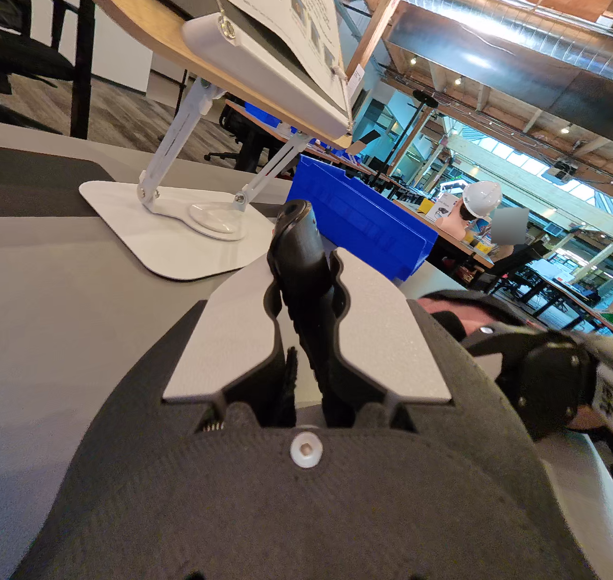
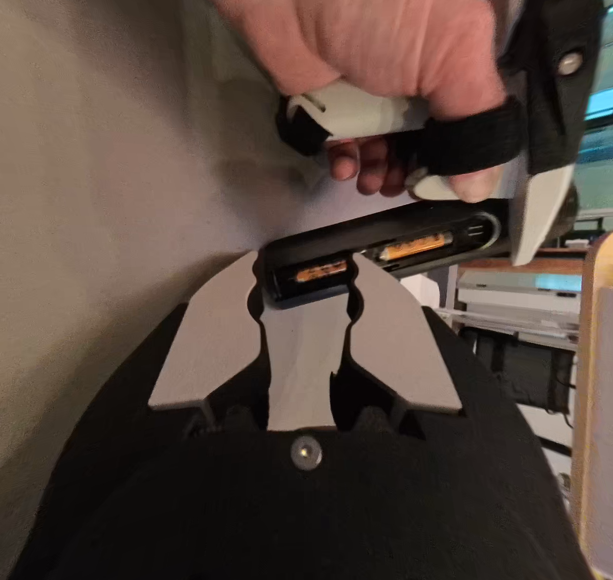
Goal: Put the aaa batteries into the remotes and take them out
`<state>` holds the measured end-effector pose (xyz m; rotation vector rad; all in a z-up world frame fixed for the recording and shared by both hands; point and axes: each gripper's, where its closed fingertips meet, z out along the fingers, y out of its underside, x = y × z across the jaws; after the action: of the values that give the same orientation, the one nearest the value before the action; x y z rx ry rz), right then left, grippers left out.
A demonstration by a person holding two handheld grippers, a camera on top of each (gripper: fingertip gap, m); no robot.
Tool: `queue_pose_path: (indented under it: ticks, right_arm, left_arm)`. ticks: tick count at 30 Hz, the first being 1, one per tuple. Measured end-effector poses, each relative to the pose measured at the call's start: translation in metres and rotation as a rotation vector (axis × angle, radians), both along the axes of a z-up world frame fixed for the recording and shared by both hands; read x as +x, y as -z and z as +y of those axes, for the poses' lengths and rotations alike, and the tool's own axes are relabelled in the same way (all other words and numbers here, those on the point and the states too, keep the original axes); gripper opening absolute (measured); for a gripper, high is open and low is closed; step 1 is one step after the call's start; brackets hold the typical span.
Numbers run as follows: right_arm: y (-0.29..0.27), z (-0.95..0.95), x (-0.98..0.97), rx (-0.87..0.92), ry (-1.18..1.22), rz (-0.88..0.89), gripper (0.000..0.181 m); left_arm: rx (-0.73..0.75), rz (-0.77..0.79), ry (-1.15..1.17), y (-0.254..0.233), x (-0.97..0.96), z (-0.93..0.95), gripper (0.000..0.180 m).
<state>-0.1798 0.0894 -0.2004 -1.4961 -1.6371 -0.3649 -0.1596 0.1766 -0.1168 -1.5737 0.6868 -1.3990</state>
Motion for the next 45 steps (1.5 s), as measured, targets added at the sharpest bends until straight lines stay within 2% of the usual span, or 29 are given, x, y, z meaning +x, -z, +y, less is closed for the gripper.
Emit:
queue_pose_path:
  ticks: [2, 10, 11, 12, 14, 18, 22, 24, 27, 32, 34, 36, 39, 41, 44, 45]
  right_arm:
    - [0.003, 0.000, 0.000, 0.054, 0.016, -0.010, 0.042]
    - [0.004, 0.003, 0.002, 0.012, 0.075, 0.030, 0.040]
    - [0.003, 0.003, 0.003, 0.002, 0.073, 0.020, 0.044]
    - [-0.002, 0.007, 0.004, 0.017, 0.072, 0.038, 0.059]
    - [-0.005, 0.011, 0.008, -0.037, 0.073, 0.066, 0.074]
    - [0.002, 0.001, 0.004, -0.024, -0.011, -0.010, 0.048]
    - [0.001, -0.003, 0.011, -0.029, 0.031, 0.058, 0.052]
    - [-0.001, -0.005, 0.015, 0.006, 0.052, 0.079, 0.053]
    - [-0.008, -0.005, 0.022, 0.109, 0.083, 0.012, 0.065]
    - [-0.007, 0.001, 0.029, 0.250, 0.108, -0.087, 0.046]
    - [-0.012, 0.006, 0.035, 0.264, 0.157, -0.026, 0.051]
    - [-0.025, 0.011, 0.041, 0.303, 0.198, 0.024, 0.046]
    - [-0.038, 0.020, 0.053, 0.353, 0.285, 0.057, 0.049]
    - [-0.040, 0.028, 0.062, 0.354, 0.334, 0.084, 0.062]
    - [-0.041, 0.035, 0.071, 0.317, 0.386, 0.125, 0.067]
    - [-0.045, 0.039, 0.080, 0.322, 0.436, 0.148, 0.080]
  left_arm:
    - [-0.010, -0.005, -0.004, 0.000, -0.001, 0.001, 0.028]
    - [-0.066, 0.015, -0.022, 0.007, -0.001, 0.008, 0.028]
    - [-0.076, 0.022, -0.019, 0.008, 0.000, 0.008, 0.027]
    - [-0.085, 0.033, -0.013, 0.010, 0.001, 0.008, 0.028]
    - [-0.106, 0.052, -0.003, 0.014, 0.003, 0.008, 0.028]
    - [-0.131, 0.076, -0.018, 0.018, 0.004, 0.012, 0.028]
    - [-0.146, 0.064, -0.001, 0.018, 0.007, 0.006, 0.028]
    - [-0.184, 0.017, -0.011, 0.014, 0.006, 0.004, 0.026]
    - [-0.279, -0.045, -0.050, 0.009, 0.001, 0.005, 0.025]
    - [-0.422, -0.203, -0.082, 0.002, 0.002, 0.004, 0.024]
    - [-0.448, -0.254, -0.093, 0.000, 0.003, 0.005, 0.024]
    - [-0.473, -0.318, -0.105, -0.005, 0.000, 0.004, 0.024]
    - [-0.495, -0.408, -0.146, -0.012, -0.002, 0.001, 0.025]
    - [-0.524, -0.454, -0.168, -0.012, -0.002, 0.001, 0.024]
    - [-0.501, -0.454, -0.177, -0.014, 0.002, -0.002, 0.024]
    - [-0.489, -0.466, -0.186, -0.016, 0.000, -0.002, 0.024]
